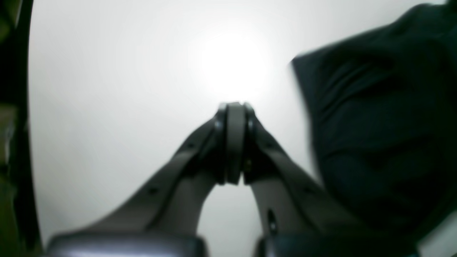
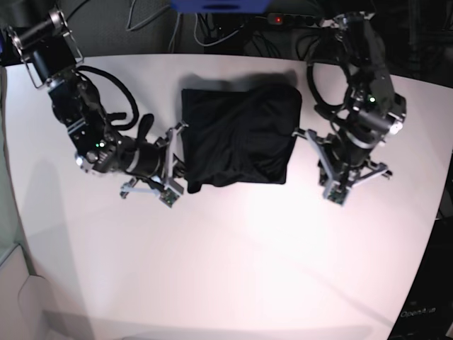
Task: Fold the T-shirt properly
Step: 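Bring both grippers to opposite sides of the folded bundle, then grasp the bundle sides with both grippers and square it up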
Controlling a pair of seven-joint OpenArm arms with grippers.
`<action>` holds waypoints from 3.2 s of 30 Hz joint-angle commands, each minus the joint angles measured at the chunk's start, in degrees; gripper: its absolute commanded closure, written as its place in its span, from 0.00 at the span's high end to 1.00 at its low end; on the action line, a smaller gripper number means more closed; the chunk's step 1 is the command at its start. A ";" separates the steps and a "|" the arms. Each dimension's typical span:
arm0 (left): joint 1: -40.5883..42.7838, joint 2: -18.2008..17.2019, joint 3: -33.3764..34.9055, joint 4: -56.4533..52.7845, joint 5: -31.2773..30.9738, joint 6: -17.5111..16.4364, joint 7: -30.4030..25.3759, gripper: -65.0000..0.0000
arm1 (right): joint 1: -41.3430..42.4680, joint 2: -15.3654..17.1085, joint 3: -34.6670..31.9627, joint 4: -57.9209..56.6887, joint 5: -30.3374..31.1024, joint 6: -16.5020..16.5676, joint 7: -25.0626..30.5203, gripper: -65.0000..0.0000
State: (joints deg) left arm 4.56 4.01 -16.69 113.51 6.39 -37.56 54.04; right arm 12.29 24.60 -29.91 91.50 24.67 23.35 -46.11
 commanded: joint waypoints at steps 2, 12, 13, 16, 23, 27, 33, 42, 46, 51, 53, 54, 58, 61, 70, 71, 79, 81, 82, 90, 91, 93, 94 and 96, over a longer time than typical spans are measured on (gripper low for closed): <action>-1.00 1.40 4.95 0.55 -0.28 0.15 -0.72 0.00 | 1.20 0.32 0.50 -0.03 0.52 0.60 1.49 0.00; -0.38 4.12 10.23 -8.59 1.74 6.84 -2.39 0.00 | 2.25 2.43 0.33 -5.83 0.43 0.60 6.59 0.00; -0.38 4.03 10.23 -10.09 1.83 7.01 -3.45 0.00 | 2.43 2.70 0.42 -5.83 0.43 0.60 6.68 0.00; -0.65 2.45 10.23 -16.06 1.39 7.28 -6.52 0.00 | 2.52 2.78 0.42 -5.83 0.43 0.69 6.68 0.00; -2.58 2.54 10.23 -23.71 1.74 7.36 -12.68 0.00 | 0.85 2.70 0.42 -5.83 0.43 0.69 6.77 0.00; -6.36 2.10 8.47 -28.11 1.74 7.36 -14.00 0.00 | -0.47 2.61 0.42 -5.66 0.43 0.69 6.85 0.00; -14.10 2.10 4.42 -35.67 1.83 7.36 -15.23 0.00 | -2.93 2.78 0.50 -5.57 0.43 0.69 6.85 0.00; -15.59 2.10 2.31 -30.39 1.83 7.36 -14.52 0.00 | -4.87 4.45 0.59 -5.66 0.43 0.60 8.79 0.00; -12.78 2.10 -1.20 -25.56 1.83 7.36 -11.45 0.00 | -4.78 5.33 0.59 -5.66 0.43 0.60 9.58 0.00; -6.97 2.10 -3.31 -17.38 1.47 6.75 -5.65 0.00 | -3.46 5.69 2.17 -5.75 0.43 0.60 9.76 0.00; -2.84 2.10 -3.05 -14.22 1.47 6.75 -4.85 0.00 | -2.93 5.69 3.49 -5.75 0.43 0.69 10.55 0.00; -1.00 2.10 -3.05 -13.16 1.47 6.75 -4.68 0.00 | -2.14 5.69 3.67 -5.75 0.43 1.04 10.81 0.00; 5.68 2.27 -3.05 -9.73 1.39 6.66 -4.59 0.00 | 1.99 5.33 3.49 -6.01 0.43 3.33 10.81 0.00; 9.90 2.45 -2.96 -9.29 1.39 6.66 -4.59 0.00 | 5.33 3.93 3.23 -7.94 0.43 3.33 10.81 0.00; 14.56 4.30 -2.08 -11.49 1.39 6.66 -4.68 0.00 | 12.36 -1.87 3.23 -17.97 -0.27 10.89 11.60 0.00; 14.56 4.65 -1.91 -12.37 1.39 6.66 -4.85 0.00 | 12.36 -2.49 3.23 -18.58 -1.68 10.89 12.66 0.00; 11.31 4.99 0.12 -19.05 1.30 6.92 -5.12 0.00 | 9.02 -8.38 3.32 -22.98 -15.39 11.06 17.49 0.00; 9.99 4.99 0.03 -19.76 1.30 6.92 -5.12 0.00 | 7.53 -8.47 3.32 -22.98 -15.74 11.06 18.46 0.00; 9.11 4.99 0.03 -20.02 1.30 7.01 -5.12 0.00 | 6.83 -8.47 3.32 -22.89 -15.74 11.06 18.72 0.00; 0.15 4.74 -3.14 -21.51 1.30 7.19 -4.68 0.00 | 1.99 -3.55 3.85 -22.36 -15.83 11.06 18.90 0.00; -1.52 4.65 -3.93 -22.74 1.30 7.19 -4.68 0.00 | 1.29 -2.49 3.93 -21.83 -15.83 11.06 18.90 0.00; -4.86 4.56 -4.89 -25.38 1.39 7.10 -4.68 0.00 | -0.56 -0.82 4.02 -19.99 -15.74 11.06 18.90 0.00; -6.62 4.47 -5.42 -26.70 1.47 7.01 -4.68 0.00 | -1.70 0.06 4.37 -18.76 -15.74 11.06 18.90 0.00; -9.88 3.59 -6.13 -29.16 1.47 7.01 -4.68 0.00 | -5.13 1.29 6.48 -16.12 -15.74 11.06 18.90 0.00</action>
State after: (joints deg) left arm -4.49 7.88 -22.81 83.22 8.29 -30.48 50.13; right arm 7.42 24.99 -23.24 75.66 10.70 33.87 -24.01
